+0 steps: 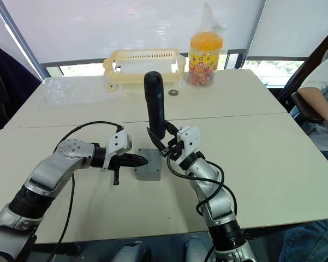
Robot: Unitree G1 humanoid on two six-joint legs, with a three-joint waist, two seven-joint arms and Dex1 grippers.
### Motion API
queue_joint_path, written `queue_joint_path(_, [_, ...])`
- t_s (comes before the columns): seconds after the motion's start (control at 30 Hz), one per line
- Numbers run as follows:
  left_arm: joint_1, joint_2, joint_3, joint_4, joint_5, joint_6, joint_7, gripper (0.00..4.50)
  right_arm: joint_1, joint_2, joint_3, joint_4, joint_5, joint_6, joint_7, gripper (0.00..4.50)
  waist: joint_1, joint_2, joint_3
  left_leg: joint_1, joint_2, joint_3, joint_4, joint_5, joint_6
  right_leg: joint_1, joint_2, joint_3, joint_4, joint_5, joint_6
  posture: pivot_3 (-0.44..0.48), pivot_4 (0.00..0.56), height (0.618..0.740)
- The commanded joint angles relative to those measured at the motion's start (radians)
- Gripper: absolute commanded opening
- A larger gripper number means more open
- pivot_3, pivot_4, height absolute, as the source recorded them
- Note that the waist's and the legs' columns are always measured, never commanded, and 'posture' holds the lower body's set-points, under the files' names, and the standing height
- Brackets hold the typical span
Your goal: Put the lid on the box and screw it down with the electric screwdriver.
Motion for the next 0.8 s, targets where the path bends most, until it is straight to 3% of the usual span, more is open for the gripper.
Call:
queue_joint_path(0.03, [0.012,0.010,-0.017,0.002,0.014,0.009,-0.002,0.00,0.034,-0.004,0.021,0.075,-0.023,0.028,0.006,1.77,0.000,0.000,-0.001,0.000,0.000,0.000,0.000,0.000,0.000,0.000,0.000,0.000,0.000,0.000,0.000,0.000,0.150,0.740])
queue_joint_path(0.8, [0.022,0.013,-0.013,-0.013,0.010,0.017,0.005,0.00,0.036,-0.001,0.033,0.158,-0.043,-0.024,0.015,1.77,-0.002,-0.001,-0.014,0.004,0.001,0.000,-0.006,0.000,0.000,0.004,0.001,0.000,-0.006,0.000,-0.001,0.000,0.150,0.740])
